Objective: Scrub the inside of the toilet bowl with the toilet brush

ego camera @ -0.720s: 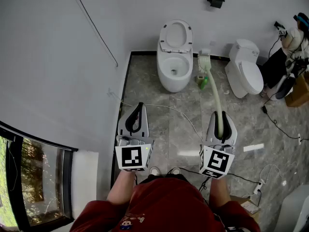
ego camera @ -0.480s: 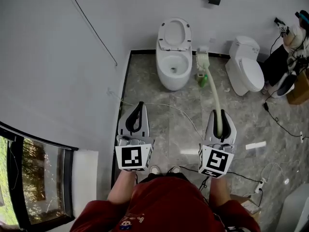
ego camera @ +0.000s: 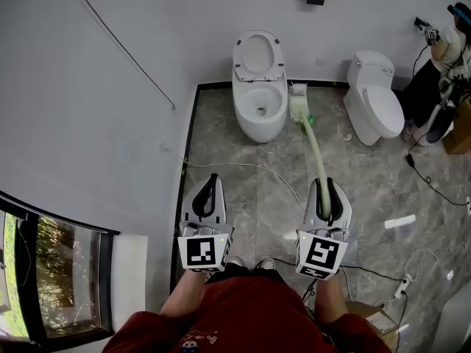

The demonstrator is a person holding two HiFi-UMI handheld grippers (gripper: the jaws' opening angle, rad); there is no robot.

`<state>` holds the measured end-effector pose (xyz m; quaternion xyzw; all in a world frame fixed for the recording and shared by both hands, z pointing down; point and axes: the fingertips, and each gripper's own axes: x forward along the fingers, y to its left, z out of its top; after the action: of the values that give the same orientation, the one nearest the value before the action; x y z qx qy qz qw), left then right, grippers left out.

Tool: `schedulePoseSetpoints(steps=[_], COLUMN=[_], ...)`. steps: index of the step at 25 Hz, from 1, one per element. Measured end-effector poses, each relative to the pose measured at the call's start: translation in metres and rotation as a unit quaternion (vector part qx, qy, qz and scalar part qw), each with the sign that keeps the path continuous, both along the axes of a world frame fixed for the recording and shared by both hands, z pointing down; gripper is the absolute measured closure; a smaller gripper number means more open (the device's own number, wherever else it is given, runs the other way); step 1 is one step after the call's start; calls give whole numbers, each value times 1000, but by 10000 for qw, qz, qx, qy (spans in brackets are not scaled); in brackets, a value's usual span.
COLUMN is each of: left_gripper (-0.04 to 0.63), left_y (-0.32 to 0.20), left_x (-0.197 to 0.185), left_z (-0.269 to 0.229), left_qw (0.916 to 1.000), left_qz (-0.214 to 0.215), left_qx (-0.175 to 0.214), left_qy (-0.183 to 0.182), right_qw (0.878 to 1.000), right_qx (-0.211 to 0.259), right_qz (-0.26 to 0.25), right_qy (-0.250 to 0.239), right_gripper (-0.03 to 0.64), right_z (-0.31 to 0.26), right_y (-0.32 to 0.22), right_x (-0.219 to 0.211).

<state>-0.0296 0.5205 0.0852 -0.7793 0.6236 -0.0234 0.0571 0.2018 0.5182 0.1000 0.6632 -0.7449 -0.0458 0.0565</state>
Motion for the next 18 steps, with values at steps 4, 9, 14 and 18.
schedulePoseSetpoints(steps=[4,9,14,18], left_gripper=[589,589,589,589], left_y=[-2,-11,-28,-53], left_x=[15,30,32,25], left_z=[3,-4,0,7], left_qw=[10000,10000,10000,9998], left_qz=[-36,-6,13,-30], left_qx=[-27,16,-10,-18], left_qy=[72,61,49,173], right_qw=[9999,9998,9996,9997], right_qx=[-79,-138,-208,-225], right_qz=[17,6,-52,-83], right_qy=[-100,-149,-164,-57], right_gripper=[505,505,505,505], right_z=[6,10,17,20], right_y=[-2,-11,-27,-50], right_x=[21,31,27,20])
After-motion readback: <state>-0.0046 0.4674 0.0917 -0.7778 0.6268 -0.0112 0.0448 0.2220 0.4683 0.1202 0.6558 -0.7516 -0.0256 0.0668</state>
